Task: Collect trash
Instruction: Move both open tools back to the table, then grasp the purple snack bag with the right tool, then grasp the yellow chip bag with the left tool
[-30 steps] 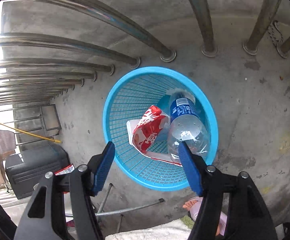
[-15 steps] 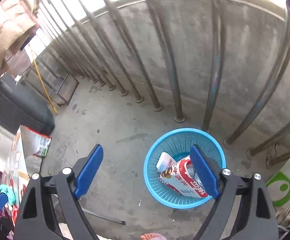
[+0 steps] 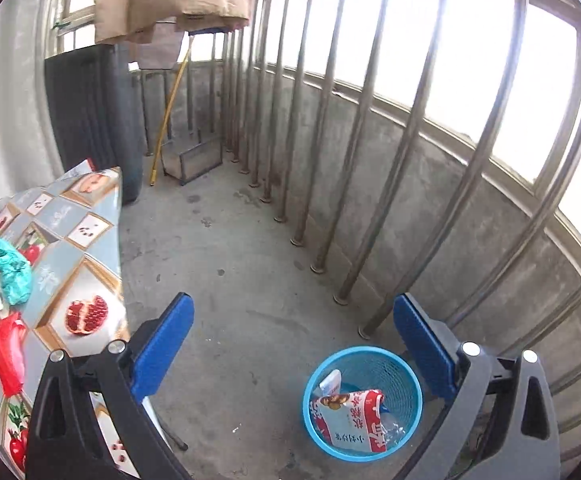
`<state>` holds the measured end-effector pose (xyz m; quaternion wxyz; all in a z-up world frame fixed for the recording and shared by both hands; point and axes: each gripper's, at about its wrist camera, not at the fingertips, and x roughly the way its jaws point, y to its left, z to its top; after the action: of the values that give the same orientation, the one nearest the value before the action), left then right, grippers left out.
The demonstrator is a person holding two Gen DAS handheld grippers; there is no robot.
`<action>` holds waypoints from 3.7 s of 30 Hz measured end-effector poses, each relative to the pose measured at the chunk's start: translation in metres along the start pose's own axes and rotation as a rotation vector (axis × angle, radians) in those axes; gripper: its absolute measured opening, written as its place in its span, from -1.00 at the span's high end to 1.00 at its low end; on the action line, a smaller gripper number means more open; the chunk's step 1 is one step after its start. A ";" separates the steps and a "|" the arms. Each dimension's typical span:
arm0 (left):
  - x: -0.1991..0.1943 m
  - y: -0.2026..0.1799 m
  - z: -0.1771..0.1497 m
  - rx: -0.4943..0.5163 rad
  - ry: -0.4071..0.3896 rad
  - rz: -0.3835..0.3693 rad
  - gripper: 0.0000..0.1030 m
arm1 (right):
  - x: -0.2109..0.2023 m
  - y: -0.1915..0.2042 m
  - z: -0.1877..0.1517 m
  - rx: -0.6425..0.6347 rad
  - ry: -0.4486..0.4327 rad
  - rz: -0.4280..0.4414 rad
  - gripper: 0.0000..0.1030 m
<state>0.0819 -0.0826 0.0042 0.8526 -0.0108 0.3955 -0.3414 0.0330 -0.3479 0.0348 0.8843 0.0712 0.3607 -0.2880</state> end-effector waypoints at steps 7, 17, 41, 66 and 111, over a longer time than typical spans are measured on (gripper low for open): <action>-0.046 0.072 -0.015 -0.109 -0.092 0.077 -0.85 | -0.042 0.074 0.015 -0.012 -0.105 0.425 -0.90; -0.076 0.141 -0.016 -0.165 -0.215 0.242 -0.85 | -0.045 0.180 0.008 0.033 0.111 0.868 -0.82; -0.032 0.189 -0.014 -0.309 -0.103 0.214 0.88 | 0.016 0.245 -0.018 0.140 0.506 1.208 0.96; 0.004 0.142 -0.080 -0.263 0.117 0.182 0.99 | -0.019 0.213 -0.064 -0.081 0.524 1.044 0.74; -0.034 0.259 -0.053 -0.319 0.072 0.714 0.64 | -0.026 0.283 0.004 -0.095 0.260 1.105 0.98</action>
<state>0.1791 0.1489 -0.0839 0.8909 0.0071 0.4523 0.0421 0.1790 -0.1039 0.0319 0.8541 0.2444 0.3883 0.2449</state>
